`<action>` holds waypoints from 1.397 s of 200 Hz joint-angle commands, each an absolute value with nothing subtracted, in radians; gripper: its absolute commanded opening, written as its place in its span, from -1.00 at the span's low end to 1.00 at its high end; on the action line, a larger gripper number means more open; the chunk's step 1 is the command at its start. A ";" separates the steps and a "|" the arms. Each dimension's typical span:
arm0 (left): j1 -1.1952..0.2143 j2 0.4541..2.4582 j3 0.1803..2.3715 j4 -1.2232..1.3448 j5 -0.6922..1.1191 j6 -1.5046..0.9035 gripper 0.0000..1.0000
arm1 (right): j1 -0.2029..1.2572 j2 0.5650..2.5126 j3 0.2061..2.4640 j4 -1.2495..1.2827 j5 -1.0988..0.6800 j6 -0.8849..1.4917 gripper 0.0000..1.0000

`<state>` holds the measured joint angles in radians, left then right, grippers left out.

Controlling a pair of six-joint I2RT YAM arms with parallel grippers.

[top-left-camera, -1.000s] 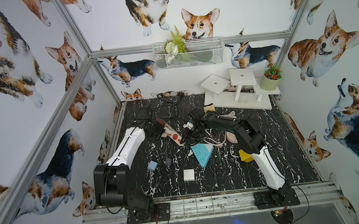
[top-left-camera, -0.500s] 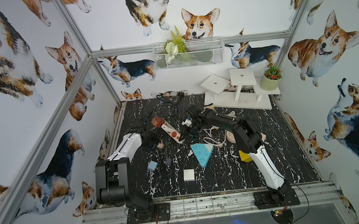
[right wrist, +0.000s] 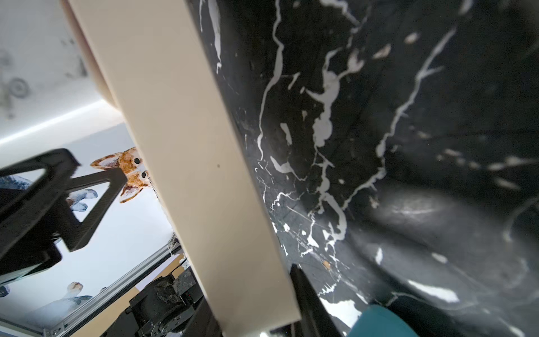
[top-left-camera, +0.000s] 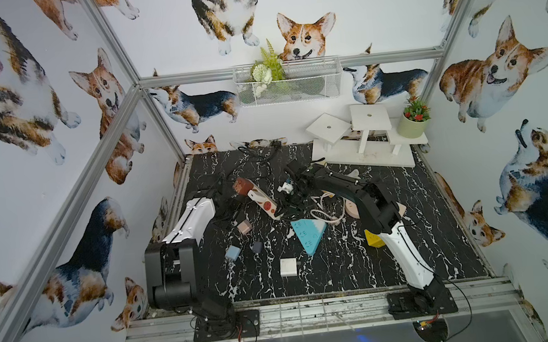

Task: Pull the plug off the socket
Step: Place the plug at the center of the board, then remove the plug from the socket.

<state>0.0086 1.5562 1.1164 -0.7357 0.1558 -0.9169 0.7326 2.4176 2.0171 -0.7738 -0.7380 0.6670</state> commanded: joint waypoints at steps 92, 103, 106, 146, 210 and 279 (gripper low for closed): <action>-0.082 1.644 1.256 -0.520 0.295 -0.848 0.17 | 0.730 2.417 2.036 -0.896 -0.768 0.649 -1.00; -0.094 1.653 1.249 -0.500 0.298 -0.853 0.19 | 0.730 2.416 2.037 -0.899 -0.768 0.643 -1.00; -0.096 1.654 1.252 -0.503 0.296 -0.851 0.20 | 0.730 2.416 2.037 -0.900 -0.768 0.642 -1.00; -0.104 1.734 1.243 -0.467 0.359 -0.849 0.18 | 0.730 2.410 2.034 -0.922 -0.771 0.616 -1.00; -0.117 1.761 1.268 -0.484 0.397 -0.868 -0.39 | 0.733 2.415 2.032 -0.898 -0.797 0.604 -0.99; -0.120 1.728 1.247 -0.544 0.464 -0.876 -1.00 | 0.715 2.503 2.209 -0.856 -0.815 0.636 0.13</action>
